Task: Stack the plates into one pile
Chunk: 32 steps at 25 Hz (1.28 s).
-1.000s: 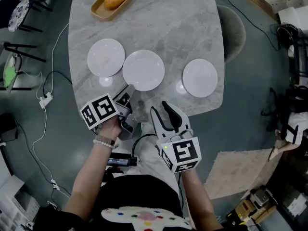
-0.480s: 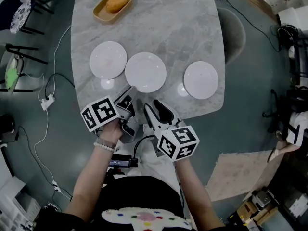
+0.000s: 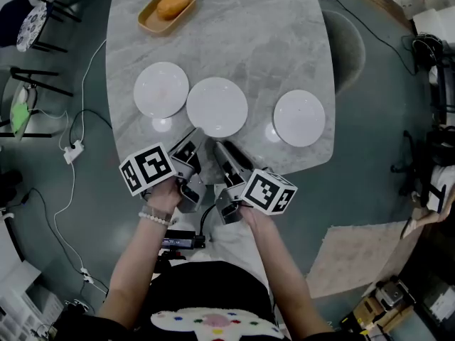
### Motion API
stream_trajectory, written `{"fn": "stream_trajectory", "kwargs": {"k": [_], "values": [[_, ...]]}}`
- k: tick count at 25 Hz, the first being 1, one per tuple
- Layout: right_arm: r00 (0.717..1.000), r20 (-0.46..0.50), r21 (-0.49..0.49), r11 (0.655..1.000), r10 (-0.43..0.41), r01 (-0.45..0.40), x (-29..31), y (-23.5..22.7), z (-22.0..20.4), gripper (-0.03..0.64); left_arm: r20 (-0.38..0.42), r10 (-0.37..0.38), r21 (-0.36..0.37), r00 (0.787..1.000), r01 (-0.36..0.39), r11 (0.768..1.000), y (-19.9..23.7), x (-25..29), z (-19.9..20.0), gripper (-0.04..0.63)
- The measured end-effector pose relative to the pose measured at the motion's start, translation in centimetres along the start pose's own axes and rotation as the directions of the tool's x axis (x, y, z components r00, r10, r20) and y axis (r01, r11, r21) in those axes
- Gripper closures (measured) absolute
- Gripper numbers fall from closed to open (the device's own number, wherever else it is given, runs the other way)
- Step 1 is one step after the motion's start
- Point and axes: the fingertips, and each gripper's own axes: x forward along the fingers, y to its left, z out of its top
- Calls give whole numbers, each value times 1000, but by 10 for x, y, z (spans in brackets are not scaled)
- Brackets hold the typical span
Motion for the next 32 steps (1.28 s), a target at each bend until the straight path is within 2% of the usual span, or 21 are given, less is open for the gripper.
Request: {"fn": "stream_trajectory", "kwargs": {"k": [4, 11, 20, 32], "values": [[999, 22, 84, 996, 29, -30, 10, 4, 4, 456, 0, -1, -4, 1000, 1, 1000, 0, 0, 0, 560], [999, 43, 123, 992, 7, -12, 19, -4, 9, 459, 7, -3, 1, 1000, 3, 1000, 0, 1, 0, 562], [998, 61, 134, 991, -13, 5, 23, -7, 13, 506, 18, -8, 11, 1000, 8, 1000, 3, 1, 1, 563], [996, 82, 86, 996, -16, 9, 20, -3, 19, 531, 22, -31, 40, 999, 30, 999, 3, 2, 0, 555]]}}
